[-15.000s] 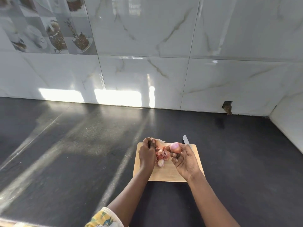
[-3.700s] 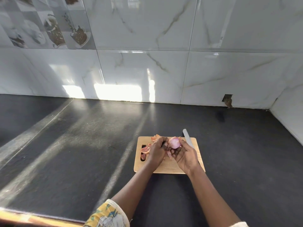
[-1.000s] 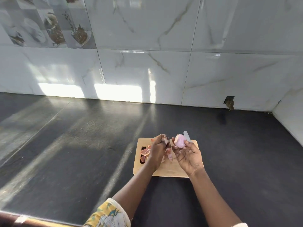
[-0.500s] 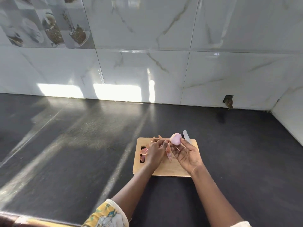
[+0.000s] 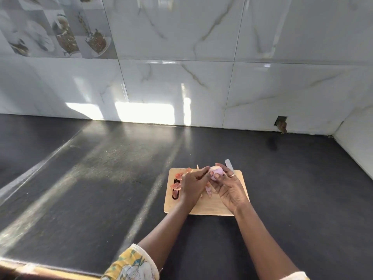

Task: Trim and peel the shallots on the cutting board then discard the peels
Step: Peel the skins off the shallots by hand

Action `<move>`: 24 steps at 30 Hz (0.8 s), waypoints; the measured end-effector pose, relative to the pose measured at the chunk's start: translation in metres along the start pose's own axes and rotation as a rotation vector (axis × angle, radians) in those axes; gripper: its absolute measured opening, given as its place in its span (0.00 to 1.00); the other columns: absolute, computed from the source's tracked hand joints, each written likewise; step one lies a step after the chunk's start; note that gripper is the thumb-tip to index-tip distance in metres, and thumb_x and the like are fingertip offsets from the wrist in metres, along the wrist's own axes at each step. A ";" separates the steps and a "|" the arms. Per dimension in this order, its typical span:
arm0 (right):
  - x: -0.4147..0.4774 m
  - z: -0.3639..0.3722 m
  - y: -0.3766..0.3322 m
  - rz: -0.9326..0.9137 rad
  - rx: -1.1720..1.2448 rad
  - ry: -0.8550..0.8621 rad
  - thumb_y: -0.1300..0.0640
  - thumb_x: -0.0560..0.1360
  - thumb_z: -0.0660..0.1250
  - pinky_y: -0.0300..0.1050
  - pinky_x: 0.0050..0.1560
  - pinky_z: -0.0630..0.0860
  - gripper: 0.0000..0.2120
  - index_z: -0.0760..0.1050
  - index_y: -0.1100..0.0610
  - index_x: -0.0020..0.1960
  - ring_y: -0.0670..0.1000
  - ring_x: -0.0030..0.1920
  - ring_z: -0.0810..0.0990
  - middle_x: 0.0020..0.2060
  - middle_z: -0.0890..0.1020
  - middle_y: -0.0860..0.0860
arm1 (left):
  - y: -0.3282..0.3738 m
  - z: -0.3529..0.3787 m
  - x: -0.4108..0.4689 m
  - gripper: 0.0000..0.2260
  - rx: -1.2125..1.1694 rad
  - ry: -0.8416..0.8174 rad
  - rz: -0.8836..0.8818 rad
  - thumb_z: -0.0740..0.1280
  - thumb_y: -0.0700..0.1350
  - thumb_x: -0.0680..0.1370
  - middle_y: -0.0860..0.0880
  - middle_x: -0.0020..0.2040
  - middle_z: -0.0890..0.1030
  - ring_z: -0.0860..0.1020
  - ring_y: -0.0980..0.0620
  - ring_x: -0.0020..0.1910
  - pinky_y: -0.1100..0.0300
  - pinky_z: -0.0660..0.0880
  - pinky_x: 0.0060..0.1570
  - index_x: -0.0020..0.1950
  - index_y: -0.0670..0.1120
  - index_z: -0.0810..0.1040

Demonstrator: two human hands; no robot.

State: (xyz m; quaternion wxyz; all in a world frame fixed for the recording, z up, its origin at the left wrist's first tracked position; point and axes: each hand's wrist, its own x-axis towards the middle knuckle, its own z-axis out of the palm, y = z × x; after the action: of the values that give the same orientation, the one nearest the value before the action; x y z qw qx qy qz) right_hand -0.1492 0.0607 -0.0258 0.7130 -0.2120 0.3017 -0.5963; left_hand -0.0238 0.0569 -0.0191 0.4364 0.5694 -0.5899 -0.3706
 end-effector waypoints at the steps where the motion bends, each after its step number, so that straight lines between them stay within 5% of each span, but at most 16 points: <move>1: 0.000 0.000 0.000 -0.001 -0.011 0.002 0.65 0.52 0.81 0.43 0.41 0.82 0.28 0.78 0.61 0.51 0.54 0.42 0.84 0.44 0.83 0.59 | -0.001 0.000 0.000 0.11 0.020 0.009 -0.001 0.67 0.46 0.76 0.43 0.42 0.85 0.76 0.73 0.36 0.78 0.69 0.42 0.57 0.47 0.81; 6: -0.001 0.001 0.001 -0.012 -0.074 0.018 0.66 0.53 0.75 0.43 0.38 0.82 0.26 0.77 0.61 0.51 0.53 0.40 0.84 0.42 0.83 0.56 | 0.002 -0.004 -0.002 0.10 0.087 0.020 0.020 0.68 0.42 0.75 0.42 0.41 0.85 0.74 0.71 0.33 0.81 0.65 0.40 0.55 0.44 0.82; 10: -0.002 0.001 0.003 0.001 -0.073 -0.015 0.65 0.50 0.80 0.44 0.37 0.82 0.30 0.78 0.61 0.52 0.55 0.41 0.84 0.43 0.83 0.58 | 0.004 -0.005 -0.003 0.11 0.188 0.062 0.043 0.69 0.42 0.73 0.44 0.47 0.85 0.75 0.65 0.38 0.82 0.63 0.40 0.56 0.44 0.81; 14: -0.001 -0.001 0.004 0.009 -0.085 -0.042 0.60 0.44 0.86 0.44 0.43 0.82 0.37 0.78 0.61 0.52 0.56 0.43 0.84 0.44 0.84 0.58 | 0.004 -0.009 -0.002 0.11 0.184 0.112 0.035 0.68 0.47 0.72 0.46 0.43 0.85 0.78 0.57 0.39 0.76 0.66 0.41 0.51 0.48 0.84; 16: 0.001 -0.001 0.005 0.007 -0.081 -0.041 0.60 0.44 0.86 0.45 0.44 0.82 0.38 0.78 0.61 0.52 0.56 0.44 0.84 0.44 0.84 0.58 | 0.005 -0.009 -0.003 0.16 0.094 0.131 0.004 0.63 0.50 0.68 0.47 0.42 0.85 0.80 0.53 0.41 0.65 0.72 0.48 0.51 0.49 0.84; 18: 0.001 0.001 0.005 -0.001 -0.066 -0.036 0.60 0.44 0.86 0.47 0.47 0.82 0.37 0.78 0.61 0.52 0.57 0.45 0.84 0.44 0.84 0.58 | 0.006 -0.010 -0.006 0.15 0.010 0.145 -0.014 0.64 0.50 0.69 0.48 0.41 0.85 0.80 0.57 0.39 0.63 0.74 0.48 0.51 0.50 0.83; 21: 0.001 0.002 0.004 -0.008 -0.043 -0.052 0.65 0.51 0.82 0.48 0.49 0.80 0.30 0.77 0.61 0.51 0.57 0.44 0.84 0.45 0.83 0.60 | 0.006 -0.008 -0.011 0.09 -0.044 0.102 0.023 0.70 0.45 0.73 0.47 0.37 0.84 0.76 0.67 0.31 0.76 0.68 0.36 0.53 0.46 0.83; 24: 0.001 0.003 0.004 -0.008 -0.025 -0.052 0.68 0.56 0.75 0.46 0.47 0.81 0.23 0.76 0.60 0.50 0.55 0.43 0.84 0.45 0.82 0.60 | 0.000 -0.008 -0.009 0.09 -0.086 0.098 0.030 0.70 0.43 0.74 0.51 0.46 0.85 0.77 0.71 0.41 0.78 0.69 0.42 0.53 0.44 0.83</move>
State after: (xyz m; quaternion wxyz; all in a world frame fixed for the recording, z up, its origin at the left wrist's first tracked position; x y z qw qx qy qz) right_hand -0.1444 0.0603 -0.0261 0.7154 -0.2374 0.2899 -0.5898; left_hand -0.0171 0.0661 -0.0169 0.4943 0.5585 -0.5599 -0.3608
